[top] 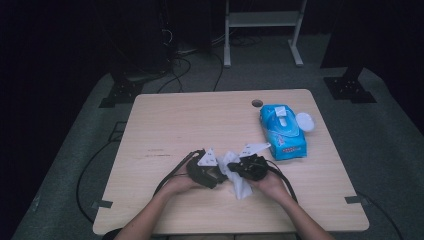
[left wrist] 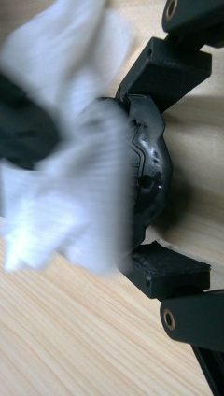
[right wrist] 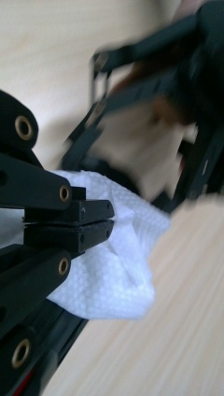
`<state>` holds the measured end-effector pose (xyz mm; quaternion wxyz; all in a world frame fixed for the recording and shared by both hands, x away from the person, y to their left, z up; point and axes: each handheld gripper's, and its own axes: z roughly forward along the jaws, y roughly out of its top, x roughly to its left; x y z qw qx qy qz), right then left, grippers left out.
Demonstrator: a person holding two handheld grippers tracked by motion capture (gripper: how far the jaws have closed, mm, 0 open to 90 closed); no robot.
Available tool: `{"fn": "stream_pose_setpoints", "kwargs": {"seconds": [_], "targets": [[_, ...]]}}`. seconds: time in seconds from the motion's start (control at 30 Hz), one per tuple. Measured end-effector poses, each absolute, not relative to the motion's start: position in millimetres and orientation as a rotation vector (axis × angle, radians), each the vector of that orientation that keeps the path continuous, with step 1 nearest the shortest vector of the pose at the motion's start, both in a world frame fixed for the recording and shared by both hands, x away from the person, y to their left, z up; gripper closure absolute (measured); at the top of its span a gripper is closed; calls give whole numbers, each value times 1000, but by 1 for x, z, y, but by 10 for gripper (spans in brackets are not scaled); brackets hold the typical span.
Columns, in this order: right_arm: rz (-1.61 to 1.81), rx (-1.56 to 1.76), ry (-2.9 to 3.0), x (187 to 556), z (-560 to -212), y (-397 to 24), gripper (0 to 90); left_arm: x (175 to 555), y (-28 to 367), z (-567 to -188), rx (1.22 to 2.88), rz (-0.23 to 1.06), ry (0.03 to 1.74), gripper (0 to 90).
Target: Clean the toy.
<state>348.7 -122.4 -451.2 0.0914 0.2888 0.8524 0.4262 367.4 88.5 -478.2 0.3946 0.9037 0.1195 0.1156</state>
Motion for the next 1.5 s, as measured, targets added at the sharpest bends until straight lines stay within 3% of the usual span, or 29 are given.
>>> {"fn": "stream_pose_setpoints", "kwargs": {"seconds": [0.2, 0.5, 0.8, 1.2, 1.5], "targets": [[1277, 758, 2590, 347, -452, -97, 883, 367, 91, -478, 2297, 290, 307, 260], [1196, 877, 2525, 351, -448, -134, 883, 367, 89, -478, 2299, 304, 315, 260], [1251, 776, 2588, 348, -451, -102, 882, 367, 91, -478, 2299, 314, 333, 261], [1162, 952, 2475, 349, -446, -163, 881, 369, 92, -476, 2301, 333, 337, 261], [1214, 801, 2572, 348, -448, -103, 881, 367, 90, -475, 2300, 340, 339, 261]]}}
